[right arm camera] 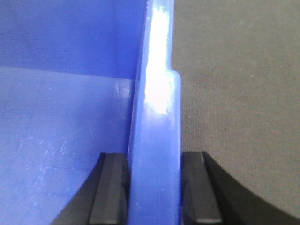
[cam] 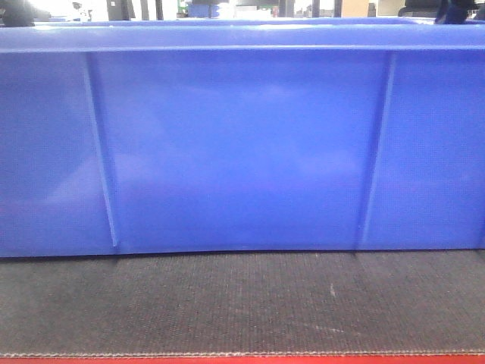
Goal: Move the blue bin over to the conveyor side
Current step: 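Lower the blue bin onto the grey table surface with both grippers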
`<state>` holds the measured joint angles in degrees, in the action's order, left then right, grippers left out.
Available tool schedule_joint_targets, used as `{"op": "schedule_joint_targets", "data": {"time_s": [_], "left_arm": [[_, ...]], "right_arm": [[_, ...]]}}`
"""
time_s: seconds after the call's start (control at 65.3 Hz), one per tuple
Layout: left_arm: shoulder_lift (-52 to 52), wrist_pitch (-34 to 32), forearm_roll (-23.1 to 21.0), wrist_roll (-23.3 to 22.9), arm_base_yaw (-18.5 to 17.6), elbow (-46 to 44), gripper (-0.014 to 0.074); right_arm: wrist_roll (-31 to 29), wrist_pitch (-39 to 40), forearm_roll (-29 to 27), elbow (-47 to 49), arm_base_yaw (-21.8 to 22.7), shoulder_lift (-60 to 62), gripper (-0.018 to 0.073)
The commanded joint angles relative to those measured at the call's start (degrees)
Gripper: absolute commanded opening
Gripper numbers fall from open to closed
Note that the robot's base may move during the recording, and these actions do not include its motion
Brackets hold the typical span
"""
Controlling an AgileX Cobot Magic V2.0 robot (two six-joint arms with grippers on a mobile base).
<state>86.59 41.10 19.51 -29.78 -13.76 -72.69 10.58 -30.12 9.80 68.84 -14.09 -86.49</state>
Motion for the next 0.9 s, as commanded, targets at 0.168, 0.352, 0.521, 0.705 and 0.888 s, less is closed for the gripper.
{"op": "schedule_joint_targets", "data": {"time_s": [0.168,0.352,0.521,0.705,0.888], "left_arm": [[-0.51,-8.72,-3.88,-0.89,-1.22,-1.06,-0.0018],[-0.51,-8.95,-3.76,-0.77,-1.22,-1.19,0.0075],[-0.51,-7.83,-2.04,-0.77,-1.22,-2.97,0.055],[-0.83,-1.74,2.8,-0.91,-1.22,-7.71,0.0516],[-3.73,1.94,2.69,-0.91,-1.22,-12.99,0.0297]], "right_arm": [[-0.62,9.4,-3.68,0.88,-1.49,0.81,-0.0041],[-0.62,8.97,-3.68,0.88,-1.49,0.81,0.0278],[-0.62,6.16,-2.07,3.0,-1.49,1.19,0.0481],[-0.62,1.57,-1.76,8.67,-1.49,3.25,0.0487],[-0.91,-2.16,-1.76,15.14,-1.49,6.7,0.0446]]}}
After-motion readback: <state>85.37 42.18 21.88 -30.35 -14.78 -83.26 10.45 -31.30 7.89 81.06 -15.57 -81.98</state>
